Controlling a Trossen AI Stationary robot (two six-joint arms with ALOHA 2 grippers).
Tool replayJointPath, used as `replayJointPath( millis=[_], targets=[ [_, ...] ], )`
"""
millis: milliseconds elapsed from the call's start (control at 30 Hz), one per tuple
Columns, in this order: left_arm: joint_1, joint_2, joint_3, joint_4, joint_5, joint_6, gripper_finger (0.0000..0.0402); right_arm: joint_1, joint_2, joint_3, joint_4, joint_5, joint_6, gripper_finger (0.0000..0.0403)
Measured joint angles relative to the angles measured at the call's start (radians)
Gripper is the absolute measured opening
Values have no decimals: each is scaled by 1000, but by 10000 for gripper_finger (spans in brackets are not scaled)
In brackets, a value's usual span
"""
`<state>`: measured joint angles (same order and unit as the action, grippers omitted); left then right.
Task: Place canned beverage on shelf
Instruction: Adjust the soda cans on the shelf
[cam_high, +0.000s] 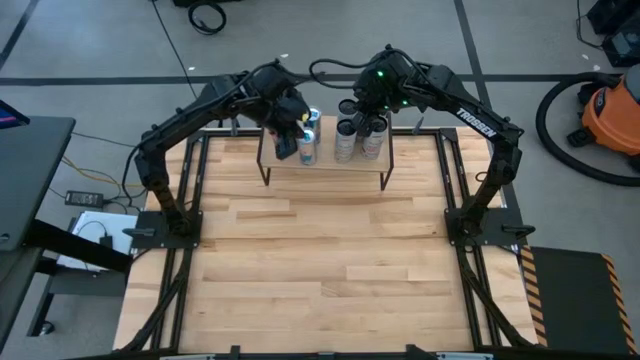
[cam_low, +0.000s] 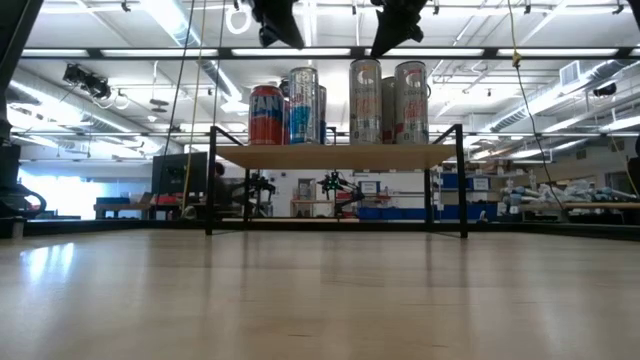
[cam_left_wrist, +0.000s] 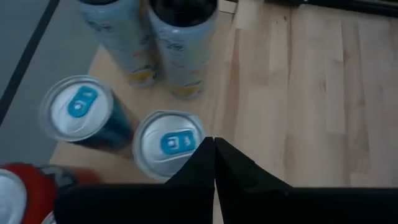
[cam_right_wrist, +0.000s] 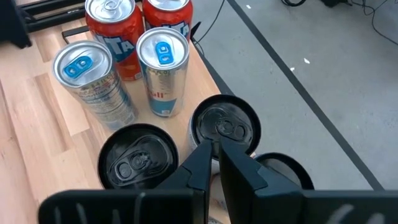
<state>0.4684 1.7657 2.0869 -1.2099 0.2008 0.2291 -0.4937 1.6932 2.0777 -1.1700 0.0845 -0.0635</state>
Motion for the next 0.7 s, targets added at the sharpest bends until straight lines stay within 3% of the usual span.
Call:
replayJointPath(
  millis=[700],
  targets=[
    [9, 42, -1, -1, -3, 17, 9, 0, 0, 0, -9, 0, 3, 41]
  ],
)
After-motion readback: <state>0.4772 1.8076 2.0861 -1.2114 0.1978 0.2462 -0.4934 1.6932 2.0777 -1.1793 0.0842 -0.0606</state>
